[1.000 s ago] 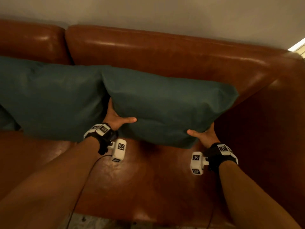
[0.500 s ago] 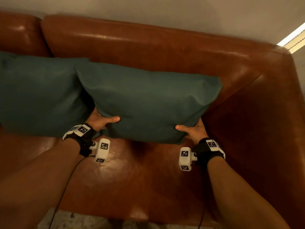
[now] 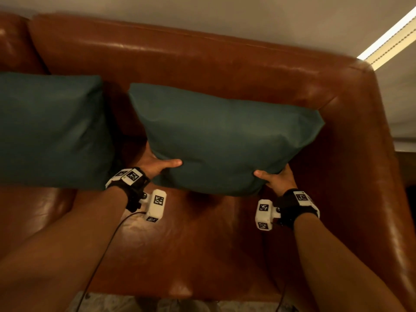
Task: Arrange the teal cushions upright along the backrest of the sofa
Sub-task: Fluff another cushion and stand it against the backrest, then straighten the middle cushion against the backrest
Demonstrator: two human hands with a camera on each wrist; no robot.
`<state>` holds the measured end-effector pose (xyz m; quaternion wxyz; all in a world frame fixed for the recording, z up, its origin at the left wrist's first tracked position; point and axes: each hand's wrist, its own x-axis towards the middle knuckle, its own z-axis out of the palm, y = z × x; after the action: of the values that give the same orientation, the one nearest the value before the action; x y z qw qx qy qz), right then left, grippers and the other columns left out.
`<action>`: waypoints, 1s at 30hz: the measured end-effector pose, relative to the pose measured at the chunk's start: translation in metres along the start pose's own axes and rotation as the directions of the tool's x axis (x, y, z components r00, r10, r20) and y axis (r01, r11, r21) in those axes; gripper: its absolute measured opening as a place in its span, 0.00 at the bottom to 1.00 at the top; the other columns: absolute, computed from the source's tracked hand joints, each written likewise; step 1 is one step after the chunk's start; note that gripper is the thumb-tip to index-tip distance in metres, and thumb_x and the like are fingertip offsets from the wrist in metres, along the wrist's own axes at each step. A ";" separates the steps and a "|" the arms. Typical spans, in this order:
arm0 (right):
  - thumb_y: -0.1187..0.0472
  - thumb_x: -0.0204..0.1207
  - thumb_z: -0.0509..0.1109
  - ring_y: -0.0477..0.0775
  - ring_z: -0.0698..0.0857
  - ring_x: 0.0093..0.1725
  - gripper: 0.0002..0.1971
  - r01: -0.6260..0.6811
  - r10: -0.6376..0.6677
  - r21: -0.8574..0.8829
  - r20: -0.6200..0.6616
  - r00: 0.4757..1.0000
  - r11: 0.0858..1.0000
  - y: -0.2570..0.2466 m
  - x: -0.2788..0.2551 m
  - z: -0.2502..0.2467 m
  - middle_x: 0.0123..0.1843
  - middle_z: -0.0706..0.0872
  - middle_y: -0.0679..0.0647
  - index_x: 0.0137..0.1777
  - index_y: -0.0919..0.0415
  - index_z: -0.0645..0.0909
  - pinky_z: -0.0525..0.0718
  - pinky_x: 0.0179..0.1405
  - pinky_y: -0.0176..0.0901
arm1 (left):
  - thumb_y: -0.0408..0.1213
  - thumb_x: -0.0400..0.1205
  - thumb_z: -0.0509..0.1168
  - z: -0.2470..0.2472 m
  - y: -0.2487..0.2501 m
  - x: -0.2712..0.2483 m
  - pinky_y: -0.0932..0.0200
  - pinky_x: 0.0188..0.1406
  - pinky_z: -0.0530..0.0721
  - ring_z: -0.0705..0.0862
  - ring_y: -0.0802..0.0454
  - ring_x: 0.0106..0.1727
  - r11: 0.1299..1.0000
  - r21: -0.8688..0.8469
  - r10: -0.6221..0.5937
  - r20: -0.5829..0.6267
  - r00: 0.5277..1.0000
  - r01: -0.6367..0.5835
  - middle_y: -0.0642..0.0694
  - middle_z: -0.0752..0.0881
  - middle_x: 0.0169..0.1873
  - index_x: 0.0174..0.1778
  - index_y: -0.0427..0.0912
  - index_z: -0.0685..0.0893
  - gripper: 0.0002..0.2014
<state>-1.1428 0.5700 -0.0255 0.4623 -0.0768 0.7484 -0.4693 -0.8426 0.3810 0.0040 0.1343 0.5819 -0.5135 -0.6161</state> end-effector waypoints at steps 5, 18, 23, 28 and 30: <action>0.47 0.29 0.92 0.58 0.84 0.67 0.61 0.010 -0.011 0.011 0.005 1.000 1.000 0.002 0.000 -0.001 0.70 0.84 0.52 0.71 0.46 0.72 0.80 0.69 0.66 | 0.58 0.35 0.85 -0.002 -0.014 0.007 0.41 0.73 0.76 0.78 0.52 0.71 0.998 -0.053 0.016 -0.009 1.000 -0.017 0.52 0.79 0.72 0.77 0.51 0.65 0.70; 0.38 0.68 0.74 0.63 0.77 0.73 0.44 -0.229 0.258 0.141 -0.242 0.935 0.963 0.046 -0.060 0.029 0.78 0.75 0.62 0.82 0.52 0.62 0.77 0.68 0.60 | 0.33 0.74 0.74 -0.014 -0.015 -0.024 0.52 0.65 0.75 0.66 0.47 0.81 0.993 -0.102 -0.057 -0.009 0.998 0.056 0.49 0.62 0.83 0.85 0.53 0.47 0.51; 0.38 0.72 0.72 0.62 0.86 0.53 0.30 -0.401 0.402 0.023 -0.072 0.913 0.916 0.091 -0.104 0.097 0.59 0.86 0.63 0.66 0.60 0.81 0.83 0.52 0.51 | 0.45 0.77 0.70 -0.065 -0.054 -0.033 0.53 0.61 0.77 0.71 0.44 0.77 0.986 -0.043 -0.165 -0.065 0.984 0.163 0.42 0.71 0.77 0.84 0.51 0.56 0.41; 0.27 0.52 0.79 0.56 0.83 0.67 0.46 -0.343 0.373 -0.236 0.097 0.923 0.909 0.087 -0.123 0.205 0.69 0.83 0.53 0.70 0.45 0.76 0.79 0.68 0.55 | 0.52 0.78 0.67 -0.157 -0.095 -0.039 0.49 0.54 0.81 0.82 0.45 0.65 0.953 -0.108 -0.295 -0.098 0.950 0.285 0.43 0.81 0.67 0.57 0.53 0.83 0.14; 0.39 0.65 0.78 0.56 0.83 0.66 0.35 -0.246 0.283 -0.236 0.136 0.950 0.940 0.064 -0.133 0.255 0.69 0.84 0.56 0.70 0.52 0.77 0.81 0.64 0.50 | 0.49 0.80 0.66 -0.198 -0.106 -0.041 0.48 0.53 0.81 0.84 0.46 0.54 0.945 -0.133 -0.311 -0.097 0.945 0.298 0.41 0.83 0.60 0.50 0.50 0.82 0.08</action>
<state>-0.8530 0.5168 -0.0268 0.5715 -0.0645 0.7569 -0.3104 -0.6155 0.3644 -0.0154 0.1008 0.6805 -0.3717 -0.6234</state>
